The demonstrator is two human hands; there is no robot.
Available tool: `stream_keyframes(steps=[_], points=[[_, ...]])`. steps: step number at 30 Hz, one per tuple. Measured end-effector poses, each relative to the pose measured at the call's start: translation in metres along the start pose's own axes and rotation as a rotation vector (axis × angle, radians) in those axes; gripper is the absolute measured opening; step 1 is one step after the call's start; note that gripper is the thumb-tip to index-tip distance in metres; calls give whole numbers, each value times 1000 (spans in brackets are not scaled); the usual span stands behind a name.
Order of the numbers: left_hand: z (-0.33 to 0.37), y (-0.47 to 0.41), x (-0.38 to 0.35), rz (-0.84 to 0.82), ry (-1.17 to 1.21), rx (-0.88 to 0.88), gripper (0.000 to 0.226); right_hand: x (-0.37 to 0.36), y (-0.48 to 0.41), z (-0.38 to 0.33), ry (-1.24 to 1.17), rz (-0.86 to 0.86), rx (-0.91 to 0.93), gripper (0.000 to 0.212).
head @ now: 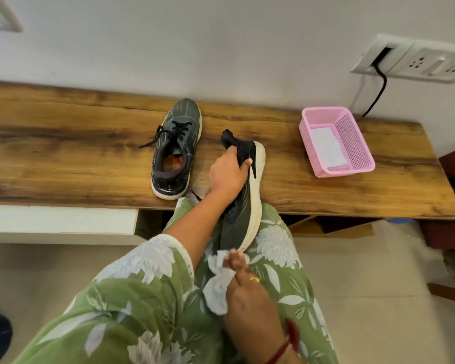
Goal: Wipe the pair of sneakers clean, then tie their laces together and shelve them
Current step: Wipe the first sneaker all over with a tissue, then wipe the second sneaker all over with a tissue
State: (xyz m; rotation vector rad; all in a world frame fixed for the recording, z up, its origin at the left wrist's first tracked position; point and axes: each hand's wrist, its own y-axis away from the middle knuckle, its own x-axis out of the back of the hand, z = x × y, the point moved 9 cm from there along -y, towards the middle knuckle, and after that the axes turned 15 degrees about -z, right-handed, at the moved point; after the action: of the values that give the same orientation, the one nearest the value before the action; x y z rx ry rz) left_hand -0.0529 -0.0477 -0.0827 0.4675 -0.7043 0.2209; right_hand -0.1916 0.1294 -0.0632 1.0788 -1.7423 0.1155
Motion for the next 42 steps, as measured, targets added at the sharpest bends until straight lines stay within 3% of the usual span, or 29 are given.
stream_keyframes(steps=[1, 3, 7, 10, 12, 17, 22, 25, 27, 29, 32, 36, 42], points=[[-2, -1, 0, -5, 6, 0, 35, 1, 0, 1, -105, -28, 18, 40], [-6, -2, -1, -10, 23, 13, 36, 21, 0, 8, -343, -24, -25, 38], [-6, -6, 4, -49, 108, 67, 33, 80, -6, 65, -1180, 327, -252, 12], [15, 0, 11, -90, 71, 26, 31, 109, -11, 94, -1637, 576, -230, 23], [47, 12, 21, -57, -37, -126, 31, 132, -6, 104, -1799, 705, -170, 32], [134, 49, 51, 164, -243, -555, 33, 195, 26, 109, -1802, 890, 53, 27], [160, 51, 18, 104, -597, -832, 37, 228, 47, 111, -1618, 975, 131, 24], [142, 45, -21, -70, -877, -807, 30, 227, 46, 118, -1542, 958, 77, 23], [121, 46, -40, -155, -957, -793, 35, 220, 40, 123, -1526, 920, 54, 16], [103, 49, -48, -196, -982, -787, 38, 208, 32, 126, -1540, 870, 26, 25], [85, 54, -51, -210, -937, -846, 31, 189, 18, 127, -1597, 799, -12, 37], [77, 41, -40, -105, -841, -858, 24, 161, -2, 129, -1671, 743, -93, 26], [55, -9, -28, -237, -681, -741, 29, 132, -26, 126, -1803, 715, -167, 14]])
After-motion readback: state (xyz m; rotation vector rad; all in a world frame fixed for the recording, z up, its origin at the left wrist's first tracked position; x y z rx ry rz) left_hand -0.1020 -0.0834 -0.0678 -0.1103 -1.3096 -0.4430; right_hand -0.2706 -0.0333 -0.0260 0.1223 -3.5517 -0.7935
